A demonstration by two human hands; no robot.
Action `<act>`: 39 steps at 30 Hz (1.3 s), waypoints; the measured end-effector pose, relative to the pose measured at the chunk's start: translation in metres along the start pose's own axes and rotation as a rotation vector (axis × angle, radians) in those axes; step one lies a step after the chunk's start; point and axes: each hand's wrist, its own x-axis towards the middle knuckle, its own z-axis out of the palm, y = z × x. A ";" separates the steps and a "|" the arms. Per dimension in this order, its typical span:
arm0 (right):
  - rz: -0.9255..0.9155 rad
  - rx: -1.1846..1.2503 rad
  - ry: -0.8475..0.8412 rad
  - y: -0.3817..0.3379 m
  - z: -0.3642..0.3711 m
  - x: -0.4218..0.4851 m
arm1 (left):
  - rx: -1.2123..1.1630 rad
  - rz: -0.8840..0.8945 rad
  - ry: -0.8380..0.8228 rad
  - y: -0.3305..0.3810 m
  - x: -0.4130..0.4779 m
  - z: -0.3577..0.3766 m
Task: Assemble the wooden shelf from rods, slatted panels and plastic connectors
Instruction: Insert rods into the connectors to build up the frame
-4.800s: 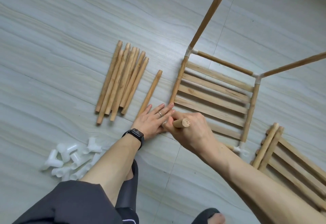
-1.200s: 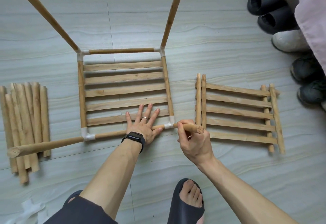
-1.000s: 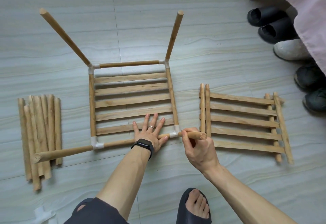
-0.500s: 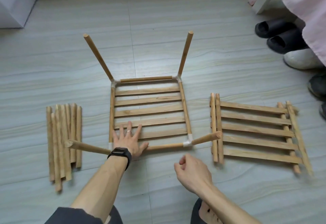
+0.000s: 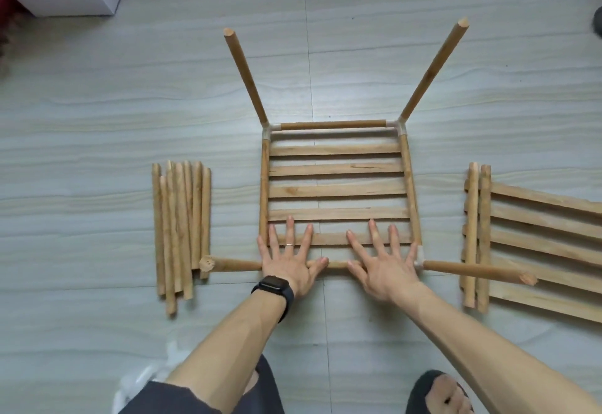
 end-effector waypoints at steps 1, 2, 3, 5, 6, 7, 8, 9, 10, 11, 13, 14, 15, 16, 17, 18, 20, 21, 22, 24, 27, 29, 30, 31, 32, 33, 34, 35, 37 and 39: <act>0.008 -0.016 -0.024 -0.001 -0.005 -0.001 | 0.007 -0.004 -0.011 0.001 -0.001 -0.002; 0.018 -0.039 -0.052 -0.002 -0.011 -0.002 | 0.014 -0.015 -0.033 0.003 -0.003 -0.007; 0.031 -0.063 -0.090 -0.004 -0.020 -0.004 | 0.022 -0.026 -0.067 0.006 -0.004 -0.014; 0.067 -0.128 -0.168 -0.013 -0.038 -0.010 | 0.040 -0.022 -0.128 0.011 -0.011 -0.032; 0.088 -0.174 -0.189 -0.019 -0.049 -0.014 | 0.046 0.010 -0.120 0.012 -0.016 -0.041; 0.100 -0.223 -0.192 -0.027 -0.058 -0.018 | 0.042 0.071 -0.081 0.012 -0.023 -0.049; 0.086 -0.267 -0.175 -0.035 -0.066 -0.021 | 0.022 0.148 -0.010 0.009 -0.033 -0.056; 0.044 -0.301 -0.142 -0.044 -0.071 -0.025 | -0.013 0.226 0.069 0.003 -0.044 -0.059; -0.021 -0.320 -0.107 -0.052 -0.074 -0.029 | -0.053 0.297 0.130 -0.005 -0.057 -0.058; -0.094 -0.331 -0.082 -0.061 -0.075 -0.032 | -0.097 0.362 0.164 -0.018 -0.071 -0.055; -0.210 -0.367 -0.078 -0.078 -0.076 -0.035 | -0.139 0.450 0.190 -0.047 -0.097 -0.042; -0.249 -0.394 -0.093 -0.088 -0.075 -0.036 | -0.139 0.453 0.198 -0.063 -0.108 -0.034; -0.277 -0.414 -0.105 -0.098 -0.073 -0.036 | -0.150 0.419 0.203 -0.081 -0.117 -0.025; -0.299 -0.422 -0.109 -0.107 -0.071 -0.035 | -0.183 0.355 0.203 -0.099 -0.125 -0.016; -0.318 -0.416 -0.106 -0.115 -0.068 -0.034 | -0.230 0.274 0.205 -0.116 -0.131 -0.008; -0.332 -0.399 -0.104 -0.121 -0.064 -0.032 | -0.272 0.181 0.216 -0.134 -0.137 0.001; -0.342 -0.377 -0.134 -0.128 -0.051 -0.030 | -0.307 -0.035 0.270 -0.169 -0.146 0.018; -0.340 -0.379 -0.157 -0.129 -0.043 -0.031 | -0.313 -0.151 0.282 -0.184 -0.150 0.026; -0.336 -0.387 -0.167 -0.128 -0.034 -0.032 | -0.323 -0.257 0.251 -0.197 -0.153 0.034; -0.343 -0.421 -0.099 -0.123 -0.016 -0.035 | -0.366 -0.395 0.097 -0.212 -0.155 0.048; -0.361 -0.429 0.008 -0.116 -0.004 -0.041 | -0.375 -0.443 -0.051 -0.215 -0.153 0.066; -0.365 -0.403 -0.016 -0.112 -0.001 -0.048 | -0.420 -0.456 -0.036 -0.213 -0.152 0.073; -0.367 -0.399 -0.035 -0.111 0.000 -0.052 | -0.442 -0.465 -0.026 -0.213 -0.152 0.075; -0.370 -0.407 -0.048 -0.110 0.001 -0.057 | -0.465 -0.471 -0.023 -0.213 -0.152 0.074; -0.371 -0.420 -0.053 -0.111 0.002 -0.062 | -0.493 -0.474 -0.026 -0.214 -0.152 0.072; -0.372 -0.434 -0.054 -0.111 0.003 -0.069 | -0.539 -0.473 -0.028 -0.215 -0.153 0.067; -0.371 -0.449 -0.057 -0.112 0.004 -0.075 | -0.620 -0.463 -0.024 -0.216 -0.154 0.060; -0.372 -0.463 -0.065 -0.111 0.005 -0.081 | -0.733 -0.438 -0.007 -0.216 -0.156 0.051; -0.377 -0.480 -0.109 -0.110 0.008 -0.094 | -0.973 -0.364 0.065 -0.214 -0.161 0.026; -0.382 -0.472 -0.183 -0.111 0.010 -0.105 | -1.163 -0.287 0.159 -0.206 -0.170 -0.011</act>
